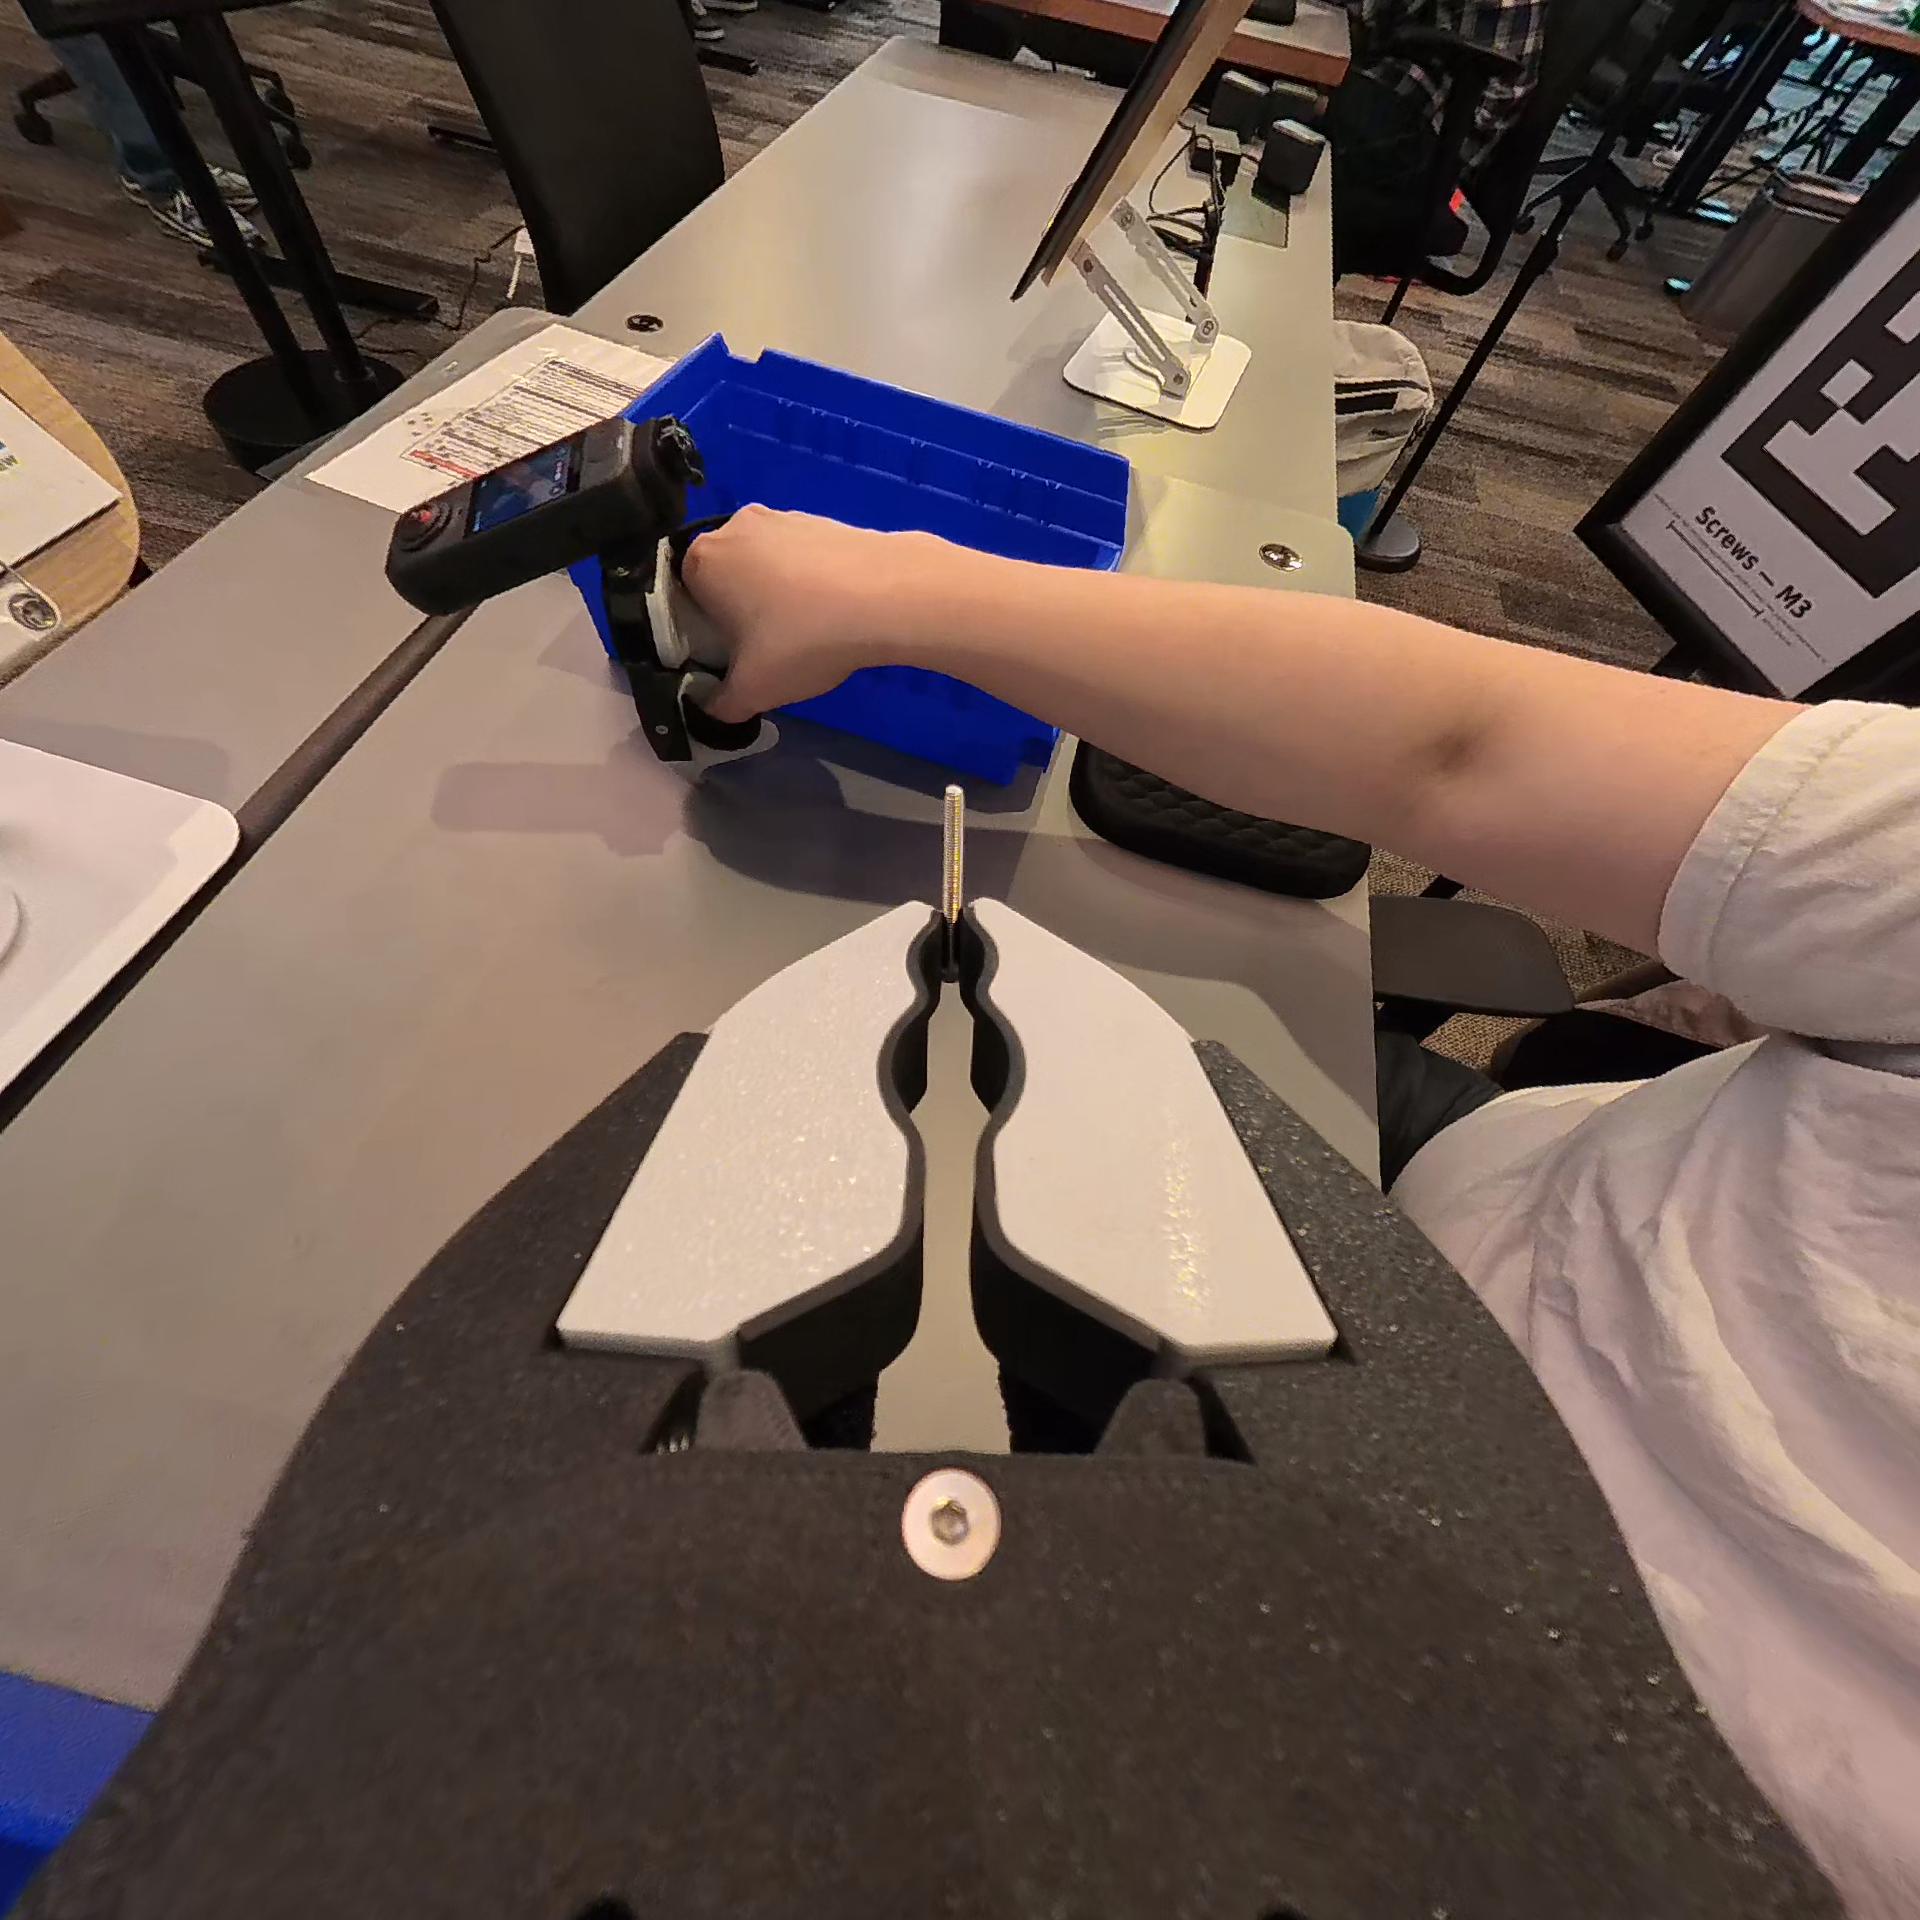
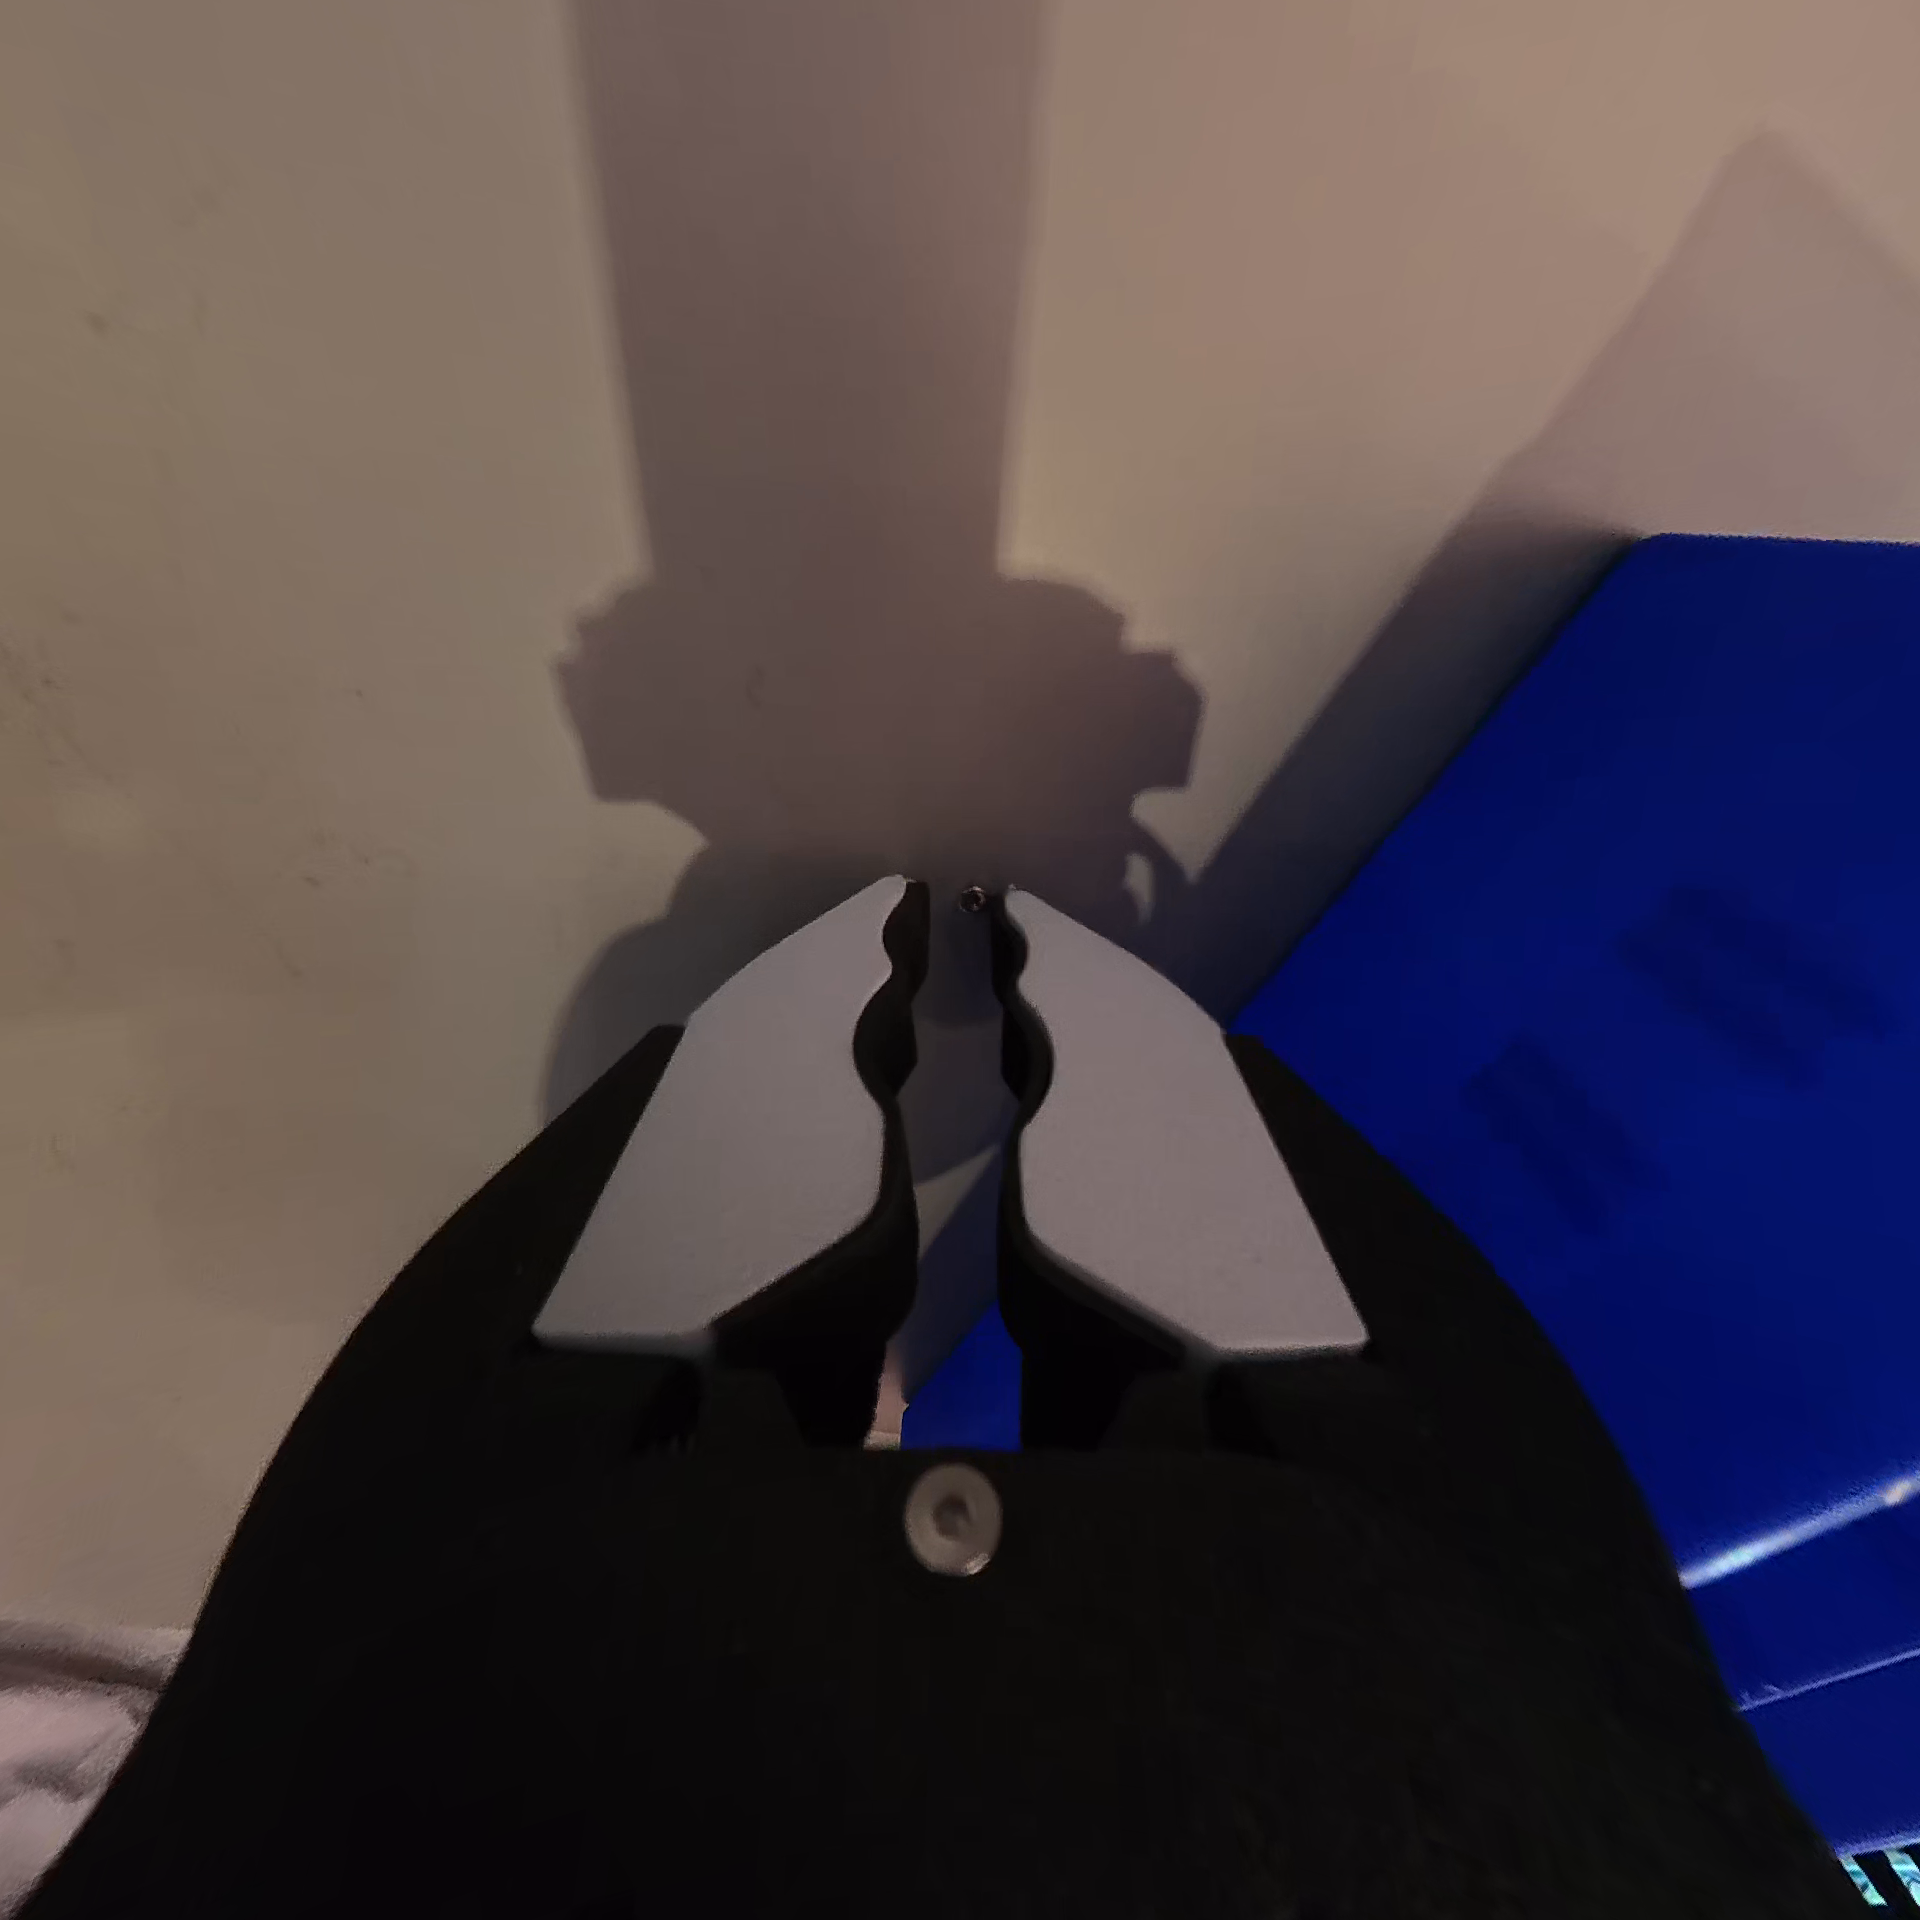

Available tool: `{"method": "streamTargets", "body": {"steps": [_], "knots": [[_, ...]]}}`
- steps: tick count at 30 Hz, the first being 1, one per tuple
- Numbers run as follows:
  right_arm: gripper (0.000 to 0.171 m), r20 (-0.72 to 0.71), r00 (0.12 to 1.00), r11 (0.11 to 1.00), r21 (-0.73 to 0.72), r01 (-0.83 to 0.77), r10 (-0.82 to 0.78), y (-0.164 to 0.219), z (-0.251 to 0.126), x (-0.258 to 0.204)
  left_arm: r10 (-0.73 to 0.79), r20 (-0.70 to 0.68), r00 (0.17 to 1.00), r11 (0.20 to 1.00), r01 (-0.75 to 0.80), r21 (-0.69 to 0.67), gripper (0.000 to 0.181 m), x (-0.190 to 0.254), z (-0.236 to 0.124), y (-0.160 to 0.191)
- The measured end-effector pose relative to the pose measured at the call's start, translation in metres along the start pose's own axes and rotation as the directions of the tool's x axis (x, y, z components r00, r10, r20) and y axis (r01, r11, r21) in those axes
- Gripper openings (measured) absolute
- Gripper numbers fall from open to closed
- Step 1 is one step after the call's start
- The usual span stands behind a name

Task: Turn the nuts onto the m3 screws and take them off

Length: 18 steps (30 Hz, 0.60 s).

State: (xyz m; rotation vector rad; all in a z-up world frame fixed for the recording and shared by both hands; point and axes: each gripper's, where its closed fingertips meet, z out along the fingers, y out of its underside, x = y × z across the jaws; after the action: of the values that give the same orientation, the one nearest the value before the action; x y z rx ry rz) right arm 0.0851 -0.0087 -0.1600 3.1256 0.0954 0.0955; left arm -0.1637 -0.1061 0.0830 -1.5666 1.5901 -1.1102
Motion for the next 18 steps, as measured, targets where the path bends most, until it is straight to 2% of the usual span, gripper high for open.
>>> {"method": "streamTargets", "body": {"steps": [4,18], "knots": [[0.006,0.016,1.000,1.000,-0.003,0.010,-0.010,-0.0001,0.0002,-0.0022,0.002,-0.001,1.000,1.000,-0.002,-0.002,0.002,0.0014,0.0002,0.0000],[0.005,-0.015,0.996,0.996,-0.009,0.084,-0.084,0.0003,-0.0001,-0.0019,0.007,-0.005,1.000,1.000,-0.007,-0.004,0.002,0.0036,-0.0005,0.0001]]}}
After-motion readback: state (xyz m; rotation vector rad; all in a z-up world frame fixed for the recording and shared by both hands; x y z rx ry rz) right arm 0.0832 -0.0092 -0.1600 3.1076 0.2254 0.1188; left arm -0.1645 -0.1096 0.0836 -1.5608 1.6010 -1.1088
